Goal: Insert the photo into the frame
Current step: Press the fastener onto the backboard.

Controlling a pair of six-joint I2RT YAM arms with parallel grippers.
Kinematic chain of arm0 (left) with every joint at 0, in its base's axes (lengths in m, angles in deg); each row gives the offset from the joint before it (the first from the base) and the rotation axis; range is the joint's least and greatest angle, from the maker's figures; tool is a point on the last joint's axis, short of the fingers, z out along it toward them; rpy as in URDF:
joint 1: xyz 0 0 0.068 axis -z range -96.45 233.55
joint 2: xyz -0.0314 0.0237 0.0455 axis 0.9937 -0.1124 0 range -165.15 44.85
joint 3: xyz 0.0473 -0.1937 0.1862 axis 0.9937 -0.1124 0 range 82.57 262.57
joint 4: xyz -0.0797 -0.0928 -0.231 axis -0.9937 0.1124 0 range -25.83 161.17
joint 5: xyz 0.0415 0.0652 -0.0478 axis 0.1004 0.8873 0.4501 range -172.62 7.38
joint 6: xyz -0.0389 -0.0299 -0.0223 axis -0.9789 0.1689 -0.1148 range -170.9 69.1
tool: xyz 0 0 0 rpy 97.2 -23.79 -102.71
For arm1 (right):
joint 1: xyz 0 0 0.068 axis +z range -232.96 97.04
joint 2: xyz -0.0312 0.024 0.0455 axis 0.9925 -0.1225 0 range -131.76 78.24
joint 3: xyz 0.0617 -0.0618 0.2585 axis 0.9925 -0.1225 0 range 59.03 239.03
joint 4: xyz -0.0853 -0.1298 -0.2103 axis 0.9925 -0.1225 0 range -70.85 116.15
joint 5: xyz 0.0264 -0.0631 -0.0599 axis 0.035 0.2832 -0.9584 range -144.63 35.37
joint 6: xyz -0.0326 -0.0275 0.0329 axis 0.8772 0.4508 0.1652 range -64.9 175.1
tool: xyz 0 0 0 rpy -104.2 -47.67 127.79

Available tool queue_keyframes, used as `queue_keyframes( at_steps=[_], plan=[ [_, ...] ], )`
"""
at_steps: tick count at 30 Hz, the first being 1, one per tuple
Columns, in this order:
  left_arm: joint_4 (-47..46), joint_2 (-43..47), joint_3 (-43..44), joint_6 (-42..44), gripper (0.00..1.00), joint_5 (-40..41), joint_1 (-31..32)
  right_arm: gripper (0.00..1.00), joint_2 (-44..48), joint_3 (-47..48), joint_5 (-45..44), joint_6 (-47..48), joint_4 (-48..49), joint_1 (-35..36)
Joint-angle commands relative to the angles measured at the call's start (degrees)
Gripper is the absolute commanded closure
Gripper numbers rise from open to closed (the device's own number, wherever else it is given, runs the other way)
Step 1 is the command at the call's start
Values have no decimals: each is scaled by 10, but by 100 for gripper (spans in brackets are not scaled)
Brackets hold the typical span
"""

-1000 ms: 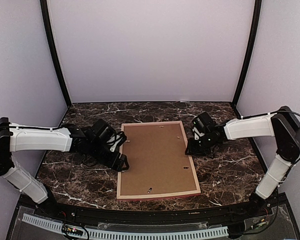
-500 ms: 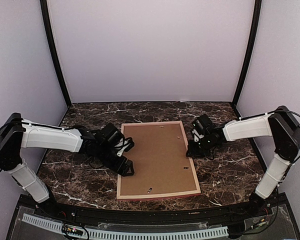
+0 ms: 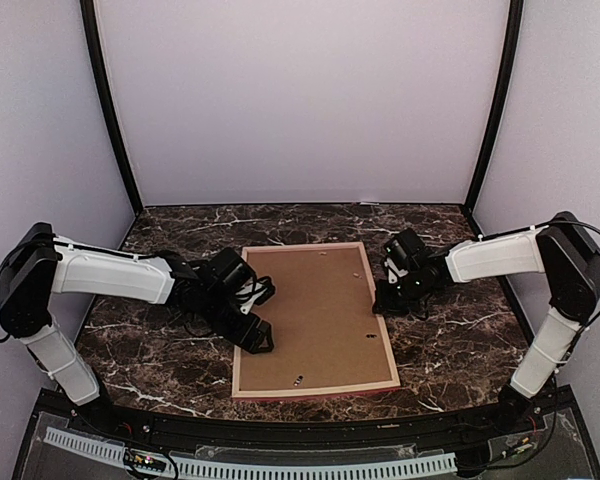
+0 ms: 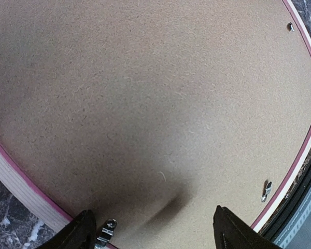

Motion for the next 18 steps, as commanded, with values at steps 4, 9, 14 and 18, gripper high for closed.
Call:
queue_keyframes(
  at_steps=[4, 9, 14, 18],
  plan=[
    [16, -7, 13, 10, 19, 6, 4, 81, -6, -9, 8, -5, 10, 4],
    [44, -4, 11, -8, 19, 10, 8, 81, -3, -10, 5, -7, 8, 4],
    [65, 1, 11, -55, 19, -6, 10, 81, -2, -12, 5, -15, 9, 3],
    [58, 3, 3, -97, 20, -41, 10, 81, -2, -18, 8, -23, 15, 4]
  ],
)
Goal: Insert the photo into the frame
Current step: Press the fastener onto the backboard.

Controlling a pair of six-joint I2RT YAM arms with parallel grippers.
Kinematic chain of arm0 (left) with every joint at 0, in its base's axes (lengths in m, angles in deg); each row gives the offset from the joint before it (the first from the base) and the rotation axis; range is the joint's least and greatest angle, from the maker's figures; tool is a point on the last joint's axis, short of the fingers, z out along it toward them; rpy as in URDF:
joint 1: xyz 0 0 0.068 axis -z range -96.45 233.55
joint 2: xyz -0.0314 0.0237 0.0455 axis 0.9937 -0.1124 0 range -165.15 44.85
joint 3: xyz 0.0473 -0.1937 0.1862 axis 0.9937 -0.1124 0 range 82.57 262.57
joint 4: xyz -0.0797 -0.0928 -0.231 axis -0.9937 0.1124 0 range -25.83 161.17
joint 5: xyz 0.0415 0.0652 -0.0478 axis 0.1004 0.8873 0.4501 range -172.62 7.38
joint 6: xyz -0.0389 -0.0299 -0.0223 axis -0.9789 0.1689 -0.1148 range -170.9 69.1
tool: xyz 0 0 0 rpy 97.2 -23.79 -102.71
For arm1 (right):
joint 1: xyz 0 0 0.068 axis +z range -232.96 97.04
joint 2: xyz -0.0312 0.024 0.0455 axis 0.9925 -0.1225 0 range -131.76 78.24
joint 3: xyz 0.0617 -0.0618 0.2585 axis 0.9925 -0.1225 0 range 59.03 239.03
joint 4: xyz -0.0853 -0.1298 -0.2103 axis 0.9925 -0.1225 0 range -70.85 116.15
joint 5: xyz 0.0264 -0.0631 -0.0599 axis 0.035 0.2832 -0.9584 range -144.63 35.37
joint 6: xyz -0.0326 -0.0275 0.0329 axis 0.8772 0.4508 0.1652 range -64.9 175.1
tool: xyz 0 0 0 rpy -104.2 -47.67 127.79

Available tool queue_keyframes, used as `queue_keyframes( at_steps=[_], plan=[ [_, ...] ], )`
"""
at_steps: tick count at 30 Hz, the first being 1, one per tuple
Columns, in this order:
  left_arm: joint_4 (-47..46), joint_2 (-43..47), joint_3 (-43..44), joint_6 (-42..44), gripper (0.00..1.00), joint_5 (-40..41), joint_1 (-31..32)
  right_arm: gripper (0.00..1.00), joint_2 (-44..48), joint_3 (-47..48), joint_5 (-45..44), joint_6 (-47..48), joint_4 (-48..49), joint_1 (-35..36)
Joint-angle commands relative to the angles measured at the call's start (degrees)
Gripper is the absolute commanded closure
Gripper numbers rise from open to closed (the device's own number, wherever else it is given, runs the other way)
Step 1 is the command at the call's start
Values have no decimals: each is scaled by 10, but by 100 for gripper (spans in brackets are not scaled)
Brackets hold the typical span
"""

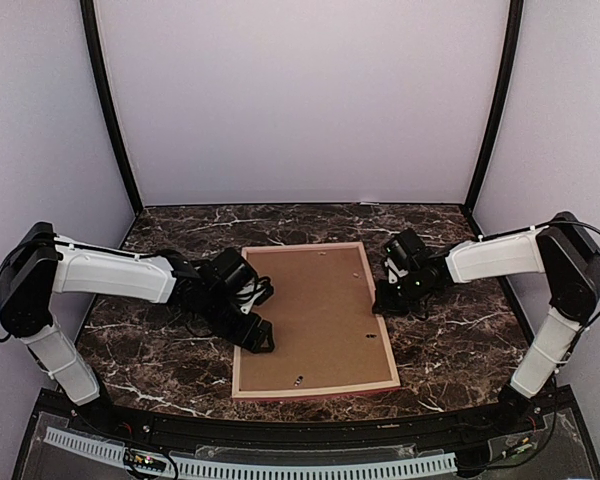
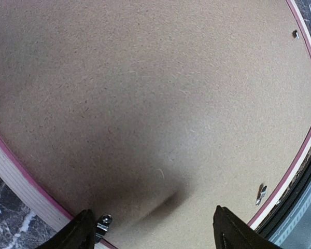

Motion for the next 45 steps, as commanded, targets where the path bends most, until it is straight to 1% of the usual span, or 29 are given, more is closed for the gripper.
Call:
queue_keyframes(
  at_steps=[1, 16, 21, 36, 39, 45],
  plan=[
    [38, 8, -10, -63, 20, -48, 4, 81, -2, -18, 8, -20, 14, 4],
    [16, 28, -30, -137, 21, -108, 5, 82, 14, -36, 2, -47, 21, 5],
    [5, 40, -42, -162, 21, -121, 4, 84, 28, -44, -7, -60, 21, 5],
    [20, 53, -34, -186, 19, -136, 4, 91, 56, -89, -42, -134, 70, 4],
    [25, 50, -31, -186, 19, -152, 4, 91, 55, -84, -62, -140, 71, 4],
    [33, 44, -19, -181, 19, -151, 4, 91, 49, -80, -53, -138, 84, 4]
  ],
)
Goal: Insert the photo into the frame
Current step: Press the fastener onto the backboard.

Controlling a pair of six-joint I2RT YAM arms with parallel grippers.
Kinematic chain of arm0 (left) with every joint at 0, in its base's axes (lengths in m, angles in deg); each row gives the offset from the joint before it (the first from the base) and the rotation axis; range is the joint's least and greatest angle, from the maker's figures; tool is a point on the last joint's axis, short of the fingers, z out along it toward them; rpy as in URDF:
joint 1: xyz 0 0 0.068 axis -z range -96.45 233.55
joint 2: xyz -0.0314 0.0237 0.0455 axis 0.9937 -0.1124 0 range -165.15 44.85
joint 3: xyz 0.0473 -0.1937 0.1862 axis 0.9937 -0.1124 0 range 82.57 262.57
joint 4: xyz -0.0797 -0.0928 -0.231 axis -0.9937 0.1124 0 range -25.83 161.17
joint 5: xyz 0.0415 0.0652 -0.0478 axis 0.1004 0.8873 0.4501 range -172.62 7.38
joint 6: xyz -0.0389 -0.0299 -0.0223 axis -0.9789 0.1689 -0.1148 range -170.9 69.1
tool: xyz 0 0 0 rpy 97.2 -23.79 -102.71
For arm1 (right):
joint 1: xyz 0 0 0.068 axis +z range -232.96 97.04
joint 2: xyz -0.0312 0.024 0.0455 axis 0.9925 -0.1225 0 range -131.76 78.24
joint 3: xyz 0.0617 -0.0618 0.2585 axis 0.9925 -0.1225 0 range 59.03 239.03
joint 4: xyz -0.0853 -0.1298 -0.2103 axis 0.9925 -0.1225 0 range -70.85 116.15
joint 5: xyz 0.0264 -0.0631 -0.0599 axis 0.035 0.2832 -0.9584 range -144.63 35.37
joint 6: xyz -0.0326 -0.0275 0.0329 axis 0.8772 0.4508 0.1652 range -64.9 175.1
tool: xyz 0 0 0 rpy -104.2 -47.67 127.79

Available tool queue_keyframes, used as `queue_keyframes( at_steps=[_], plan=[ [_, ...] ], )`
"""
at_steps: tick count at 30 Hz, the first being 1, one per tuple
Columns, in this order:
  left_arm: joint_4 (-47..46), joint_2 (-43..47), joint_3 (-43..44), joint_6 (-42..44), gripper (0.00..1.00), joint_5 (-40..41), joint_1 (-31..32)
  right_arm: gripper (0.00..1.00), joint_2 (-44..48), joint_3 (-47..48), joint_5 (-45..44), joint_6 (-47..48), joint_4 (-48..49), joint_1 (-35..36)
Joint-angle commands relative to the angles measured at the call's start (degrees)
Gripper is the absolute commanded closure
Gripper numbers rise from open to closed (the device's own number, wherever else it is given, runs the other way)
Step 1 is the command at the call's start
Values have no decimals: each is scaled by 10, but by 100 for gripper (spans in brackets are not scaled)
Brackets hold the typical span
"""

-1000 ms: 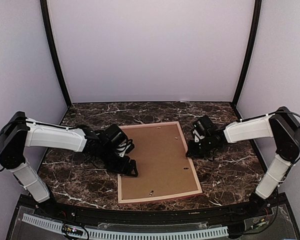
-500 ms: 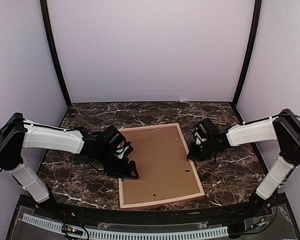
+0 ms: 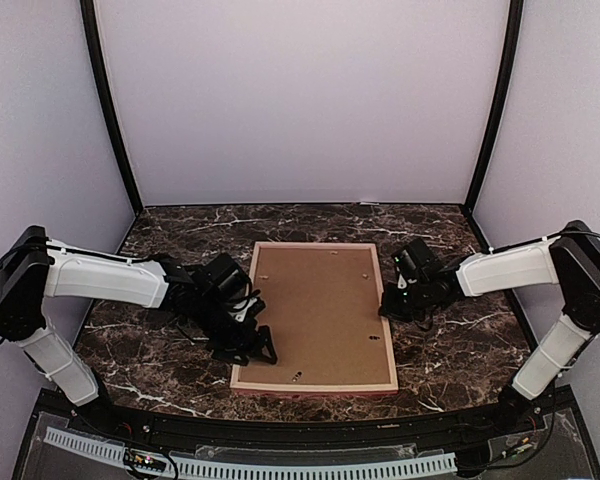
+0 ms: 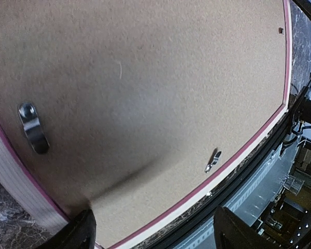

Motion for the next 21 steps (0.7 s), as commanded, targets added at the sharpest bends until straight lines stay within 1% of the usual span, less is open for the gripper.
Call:
queue_keyframes(
  at_steps=[1, 4, 6, 11, 13, 16, 21],
  plan=[
    [28, 20, 16, 5, 19, 2, 3, 91, -3, -4, -8, -35, 18, -2],
    [40, 31, 40, 21, 19, 31, 3, 91, 0, -3, -6, -28, 16, -2],
    [54, 36, 57, 41, 19, 64, 2, 91, 2, 1, -2, -17, 14, -2],
    [113, 28, 113, 125, 18, 187, -6, 88, -9, 21, 19, 29, -5, -3],
    [126, 17, 127, 154, 17, 217, -14, 87, -15, 30, 24, 45, -16, -2],
    [138, -6, 140, 187, 17, 237, -26, 85, -23, 41, 35, 60, -24, -2],
    [135, -40, 150, 213, 17, 249, -42, 82, -35, 48, 51, 70, -23, -2]
  ],
)
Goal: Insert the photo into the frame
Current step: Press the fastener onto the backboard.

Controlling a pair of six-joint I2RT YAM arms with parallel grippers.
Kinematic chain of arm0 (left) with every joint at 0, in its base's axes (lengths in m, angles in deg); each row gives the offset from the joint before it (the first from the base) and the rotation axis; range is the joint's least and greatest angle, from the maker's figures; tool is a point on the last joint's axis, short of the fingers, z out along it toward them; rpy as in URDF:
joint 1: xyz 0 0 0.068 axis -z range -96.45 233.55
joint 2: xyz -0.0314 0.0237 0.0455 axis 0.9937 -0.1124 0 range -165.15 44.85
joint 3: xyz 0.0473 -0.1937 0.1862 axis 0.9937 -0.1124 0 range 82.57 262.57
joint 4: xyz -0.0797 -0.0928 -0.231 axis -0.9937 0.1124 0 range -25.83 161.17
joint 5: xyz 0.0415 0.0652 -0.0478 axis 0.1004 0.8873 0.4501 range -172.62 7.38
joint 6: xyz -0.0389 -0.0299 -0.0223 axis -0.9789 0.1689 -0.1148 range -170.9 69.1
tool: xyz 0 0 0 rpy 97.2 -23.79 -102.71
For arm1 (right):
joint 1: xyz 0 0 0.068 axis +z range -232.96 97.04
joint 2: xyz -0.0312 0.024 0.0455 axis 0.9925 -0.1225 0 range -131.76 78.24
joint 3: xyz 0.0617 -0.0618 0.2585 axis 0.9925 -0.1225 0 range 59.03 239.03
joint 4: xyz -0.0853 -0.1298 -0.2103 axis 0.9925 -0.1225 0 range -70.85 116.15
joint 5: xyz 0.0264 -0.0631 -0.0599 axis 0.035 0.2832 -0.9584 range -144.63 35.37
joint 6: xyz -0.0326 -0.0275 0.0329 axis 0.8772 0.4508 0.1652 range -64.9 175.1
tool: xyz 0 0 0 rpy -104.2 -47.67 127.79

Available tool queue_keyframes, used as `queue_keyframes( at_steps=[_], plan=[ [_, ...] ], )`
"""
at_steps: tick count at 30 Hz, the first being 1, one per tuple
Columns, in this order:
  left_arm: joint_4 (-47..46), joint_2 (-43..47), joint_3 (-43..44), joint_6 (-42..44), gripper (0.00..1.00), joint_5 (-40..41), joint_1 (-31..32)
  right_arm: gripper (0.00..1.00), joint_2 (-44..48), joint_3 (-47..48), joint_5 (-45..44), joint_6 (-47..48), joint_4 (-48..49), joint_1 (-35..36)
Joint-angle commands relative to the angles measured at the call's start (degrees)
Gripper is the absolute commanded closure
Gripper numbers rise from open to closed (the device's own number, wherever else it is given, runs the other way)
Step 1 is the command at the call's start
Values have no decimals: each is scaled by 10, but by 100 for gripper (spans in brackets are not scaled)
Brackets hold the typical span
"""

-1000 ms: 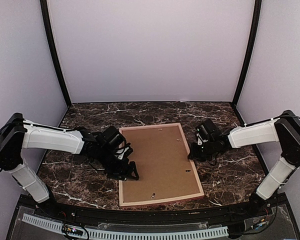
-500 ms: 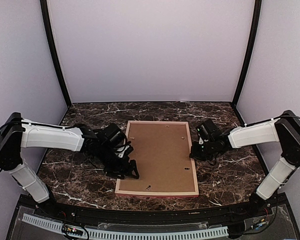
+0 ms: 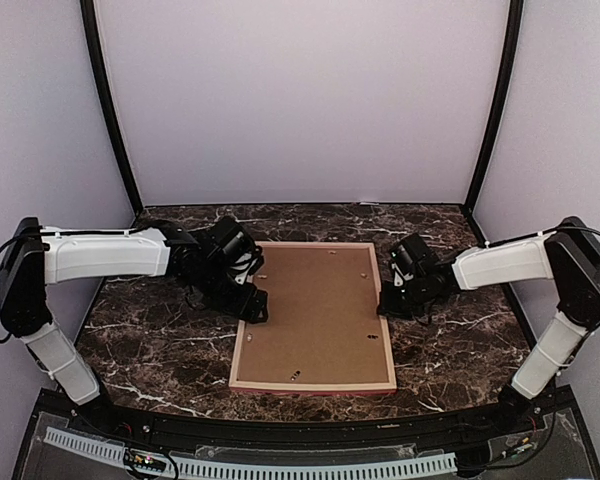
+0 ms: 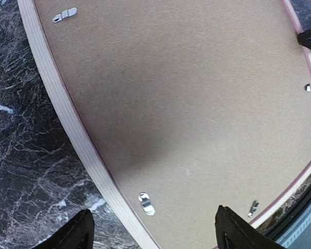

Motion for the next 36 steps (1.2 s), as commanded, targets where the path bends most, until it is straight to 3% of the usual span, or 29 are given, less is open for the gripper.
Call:
queue_keyframes(
  at_steps=[1, 8, 23, 36],
  plan=[
    [28, -31, 9, 56, 17, 41, -12, 81, -20, 19, 34, 19, 11, 0],
    [21, -67, 1, 77, 18, 57, -24, 81, -44, 31, 46, 32, 9, 0],
    [0, -52, -63, 83, 30, -14, -27, 81, -54, 45, 46, 35, 4, -1],
    [-10, -61, -80, 87, 47, -8, -28, 81, -55, 34, 48, 31, 12, 0]
  ],
)
